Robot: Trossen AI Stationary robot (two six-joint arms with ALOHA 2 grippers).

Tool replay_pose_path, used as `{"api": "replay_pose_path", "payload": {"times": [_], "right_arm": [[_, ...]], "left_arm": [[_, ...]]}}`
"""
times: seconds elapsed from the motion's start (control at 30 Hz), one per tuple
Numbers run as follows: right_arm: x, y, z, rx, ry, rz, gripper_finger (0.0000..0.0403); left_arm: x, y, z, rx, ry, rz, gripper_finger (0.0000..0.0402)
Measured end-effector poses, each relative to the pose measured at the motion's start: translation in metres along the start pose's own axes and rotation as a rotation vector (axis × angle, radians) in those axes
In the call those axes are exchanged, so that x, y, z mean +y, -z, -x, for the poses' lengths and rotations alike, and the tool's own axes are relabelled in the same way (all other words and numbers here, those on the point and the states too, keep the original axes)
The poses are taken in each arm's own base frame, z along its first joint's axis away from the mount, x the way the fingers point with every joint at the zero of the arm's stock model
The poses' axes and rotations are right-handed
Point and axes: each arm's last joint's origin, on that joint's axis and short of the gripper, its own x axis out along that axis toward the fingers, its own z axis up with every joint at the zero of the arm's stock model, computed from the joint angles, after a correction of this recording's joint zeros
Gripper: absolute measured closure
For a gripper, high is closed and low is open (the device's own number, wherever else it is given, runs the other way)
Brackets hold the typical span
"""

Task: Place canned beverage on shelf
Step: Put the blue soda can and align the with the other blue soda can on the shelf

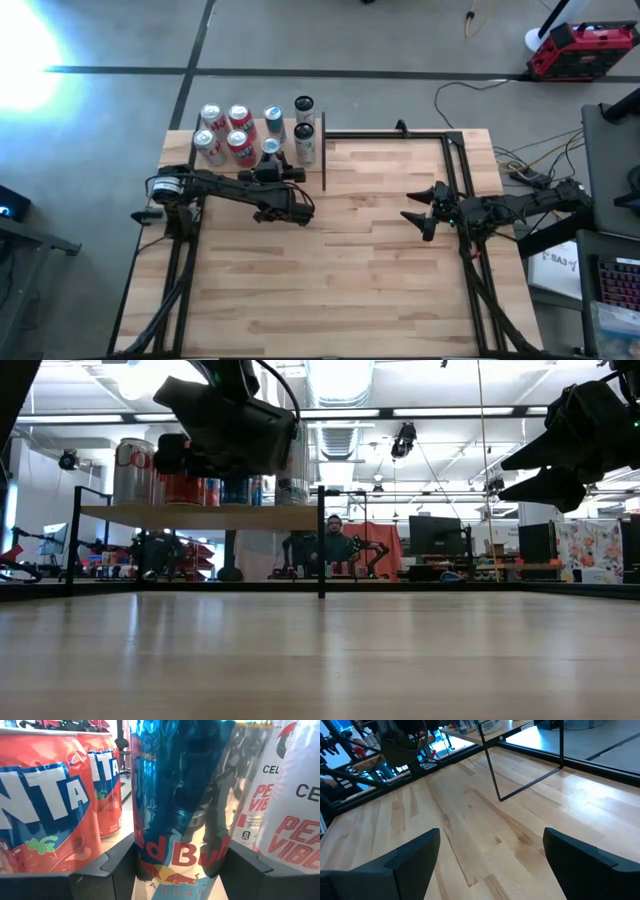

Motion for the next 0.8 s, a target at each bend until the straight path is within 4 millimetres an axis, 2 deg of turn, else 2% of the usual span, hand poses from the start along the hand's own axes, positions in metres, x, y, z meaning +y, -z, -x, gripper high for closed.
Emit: {"api": "replay_pose_path", "payload": {"times": [0.8], "right_arm": [[0.0000, 0.0000, 0.0000, 0.000, 0.000, 0.000, 0.0067]], "left_arm": [[-0.0019, 0.0005, -0.0044, -0.004, -0.010, -0.026, 0.0166]]}}
